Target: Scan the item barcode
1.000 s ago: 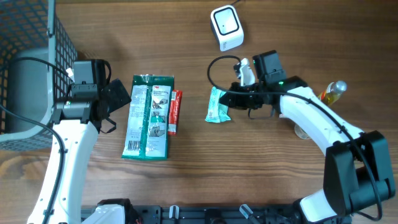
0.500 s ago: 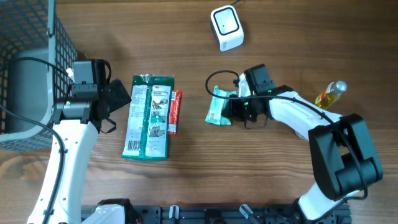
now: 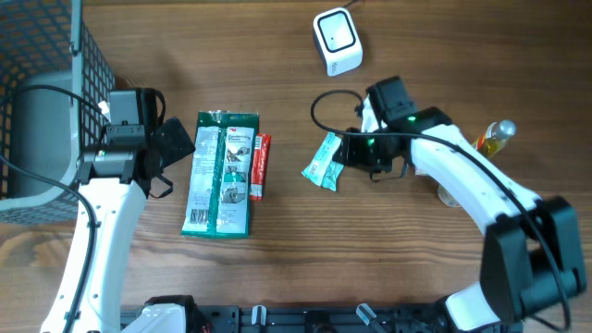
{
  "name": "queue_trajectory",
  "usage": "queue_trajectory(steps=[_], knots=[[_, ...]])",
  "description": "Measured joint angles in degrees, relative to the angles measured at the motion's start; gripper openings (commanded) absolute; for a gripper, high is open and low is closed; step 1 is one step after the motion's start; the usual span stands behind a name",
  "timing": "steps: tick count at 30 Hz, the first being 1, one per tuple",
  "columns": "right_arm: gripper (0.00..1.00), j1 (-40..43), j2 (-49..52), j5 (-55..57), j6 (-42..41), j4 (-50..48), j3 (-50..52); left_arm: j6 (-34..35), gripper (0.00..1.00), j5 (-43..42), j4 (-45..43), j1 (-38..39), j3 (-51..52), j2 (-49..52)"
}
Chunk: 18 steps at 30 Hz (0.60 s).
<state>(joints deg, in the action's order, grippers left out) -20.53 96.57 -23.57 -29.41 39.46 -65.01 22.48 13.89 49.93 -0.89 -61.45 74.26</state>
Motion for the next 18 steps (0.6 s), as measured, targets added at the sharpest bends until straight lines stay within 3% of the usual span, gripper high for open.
queue_trajectory(steps=[8, 18], knots=[[0.33, -2.62, 0.81, 2.29, 2.51, -8.79, 1.46, -0.02, 1.00, 0.00, 0.00, 0.02, 0.00, 0.00], [0.37, -3.10, 10.01, 5.55, 1.99, -7.91, 2.03, -0.02, 1.00, 0.00, 0.00, 0.00, 0.00, 0.00]])
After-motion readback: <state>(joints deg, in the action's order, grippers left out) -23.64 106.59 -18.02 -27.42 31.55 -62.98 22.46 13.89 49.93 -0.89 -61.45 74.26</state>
